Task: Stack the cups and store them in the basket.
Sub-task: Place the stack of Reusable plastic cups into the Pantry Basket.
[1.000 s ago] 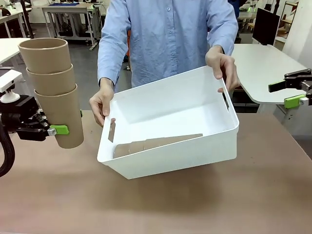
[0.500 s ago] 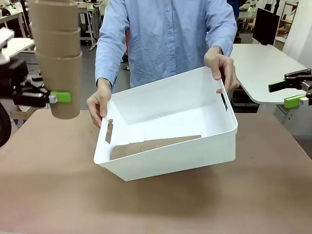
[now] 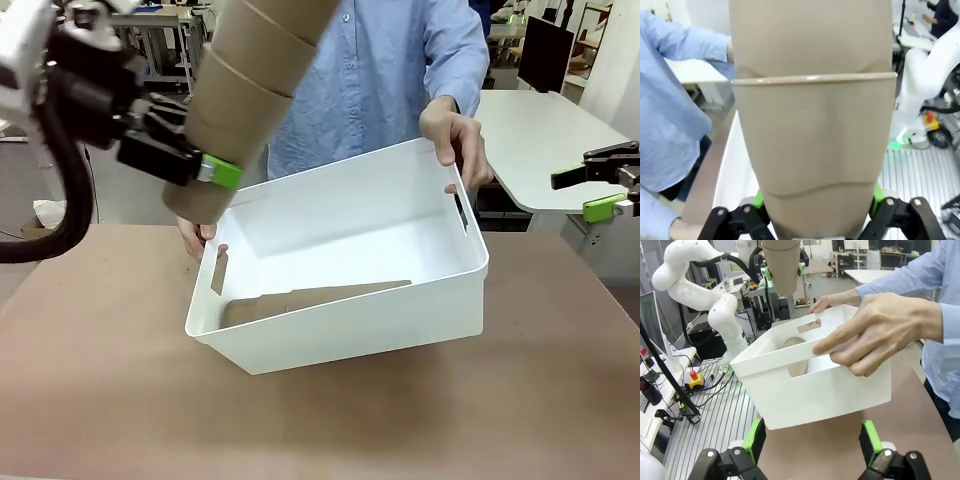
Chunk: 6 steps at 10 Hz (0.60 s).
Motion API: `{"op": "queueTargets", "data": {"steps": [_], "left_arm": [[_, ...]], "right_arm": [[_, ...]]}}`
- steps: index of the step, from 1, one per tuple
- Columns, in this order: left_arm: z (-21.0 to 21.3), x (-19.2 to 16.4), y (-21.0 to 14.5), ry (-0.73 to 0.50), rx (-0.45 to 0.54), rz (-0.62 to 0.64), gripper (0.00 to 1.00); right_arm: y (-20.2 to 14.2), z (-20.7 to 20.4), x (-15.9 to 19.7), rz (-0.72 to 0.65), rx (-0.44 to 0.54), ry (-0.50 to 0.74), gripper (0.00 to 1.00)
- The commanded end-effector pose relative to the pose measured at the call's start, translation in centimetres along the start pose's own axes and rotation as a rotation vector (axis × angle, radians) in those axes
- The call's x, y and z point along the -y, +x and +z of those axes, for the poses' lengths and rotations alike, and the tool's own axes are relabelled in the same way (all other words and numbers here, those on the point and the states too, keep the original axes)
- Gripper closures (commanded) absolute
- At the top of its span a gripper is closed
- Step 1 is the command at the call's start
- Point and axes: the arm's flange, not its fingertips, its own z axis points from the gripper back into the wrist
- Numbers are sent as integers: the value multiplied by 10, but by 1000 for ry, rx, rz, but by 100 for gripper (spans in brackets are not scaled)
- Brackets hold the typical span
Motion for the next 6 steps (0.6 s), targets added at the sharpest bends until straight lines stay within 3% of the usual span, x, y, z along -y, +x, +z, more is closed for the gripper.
{"op": "queueTargets", "data": {"steps": [1,6], "left_arm": [[-19,-27,16,9,-133,9,17],[-90,-54,4,6,-371,-33,17]], "right_arm": [[3,0,0,-16,2,-8,0],[3,0,0,-16,2,-8,0]]}}
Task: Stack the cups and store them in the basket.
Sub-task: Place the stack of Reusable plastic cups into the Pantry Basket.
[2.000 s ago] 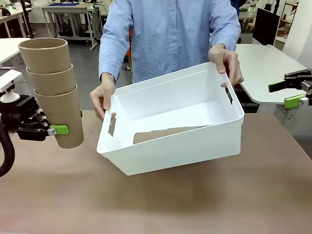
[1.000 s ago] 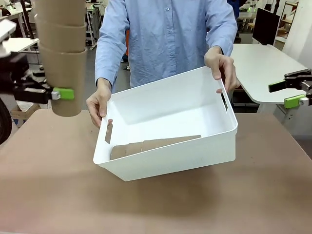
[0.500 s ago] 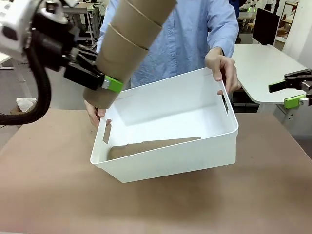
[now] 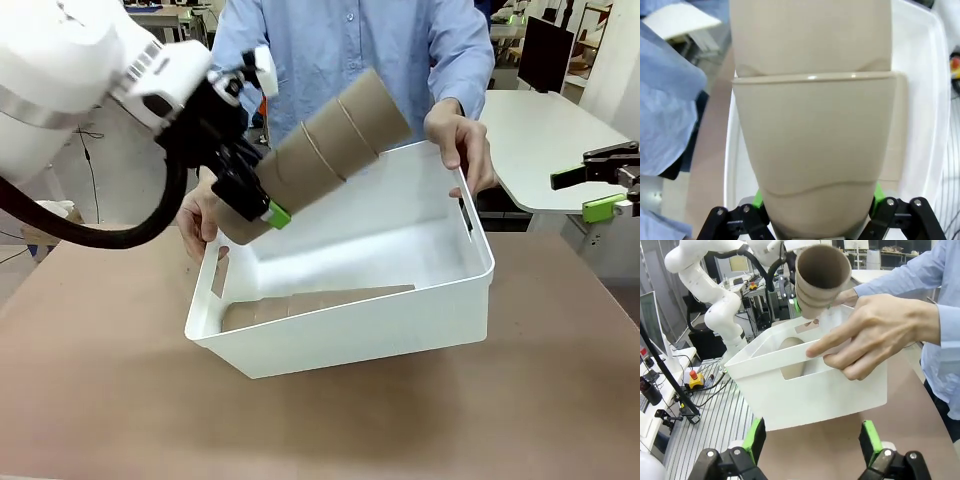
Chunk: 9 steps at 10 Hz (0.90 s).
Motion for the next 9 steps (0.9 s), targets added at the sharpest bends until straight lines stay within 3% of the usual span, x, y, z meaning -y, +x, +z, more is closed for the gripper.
{"op": "queueTargets", "data": {"steps": [1,9], "left_arm": [[-4,-6,2,7,-39,7,17],[-85,-25,-11,30,-176,-3,17]], "right_arm": [[3,0,0,-15,2,-8,0],[3,0,0,-15,2,-8,0]]}}
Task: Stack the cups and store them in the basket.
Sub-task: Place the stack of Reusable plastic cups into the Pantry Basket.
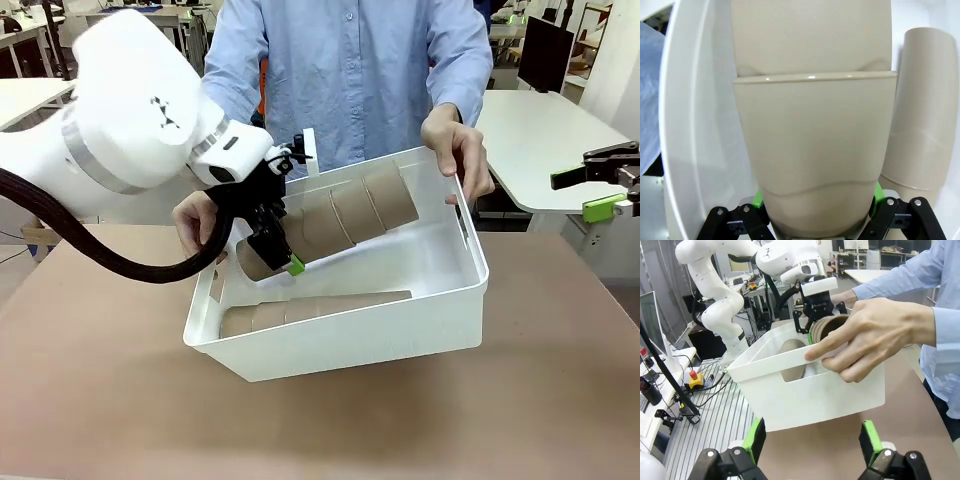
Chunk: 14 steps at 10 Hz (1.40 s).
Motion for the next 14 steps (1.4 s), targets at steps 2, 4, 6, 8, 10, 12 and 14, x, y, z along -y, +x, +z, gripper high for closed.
{"op": "queueTargets", "data": {"steps": [2,4,6,8,10,12,14], "left_arm": [[-15,-13,9,29,-26,35,17],[-29,-14,10,21,-31,34,17],[-40,-15,10,20,-42,22,17],[-42,-17,8,32,-60,14,0],[-38,-17,8,28,-60,1,0],[-22,-16,11,-4,-74,25,0],[17,-14,16,-47,-54,58,0]], "right_arm": [[3,0,0,-15,2,-8,0],[3,0,0,-15,2,-8,0],[3,0,0,-15,2,-8,0],[3,0,0,-15,2,-8,0],[3,0,0,-15,2,-8,0],[3,0,0,-15,2,-8,0],[3,0,0,-15,2,-8,0]]}}
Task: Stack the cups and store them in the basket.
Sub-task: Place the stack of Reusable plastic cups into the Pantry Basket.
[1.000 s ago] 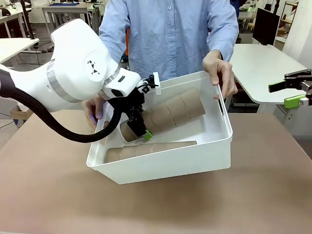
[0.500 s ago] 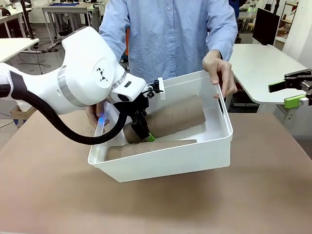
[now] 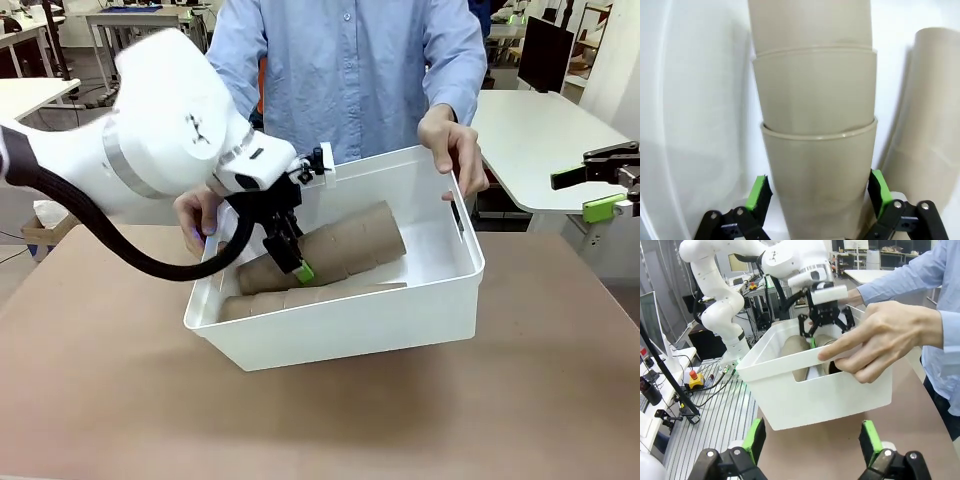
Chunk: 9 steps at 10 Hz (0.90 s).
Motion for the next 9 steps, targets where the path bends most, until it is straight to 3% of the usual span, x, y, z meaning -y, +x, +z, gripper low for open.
{"op": "queueTargets", "data": {"steps": [1,4,9], "left_arm": [[48,1,2,-58,5,51,0],[125,8,-16,-128,93,55,0],[258,35,-117,-22,290,61,0]], "right_arm": [[3,0,0,-15,2,-8,0],[3,0,0,-15,2,-8,0],[3,0,0,-15,2,-8,0]]}}
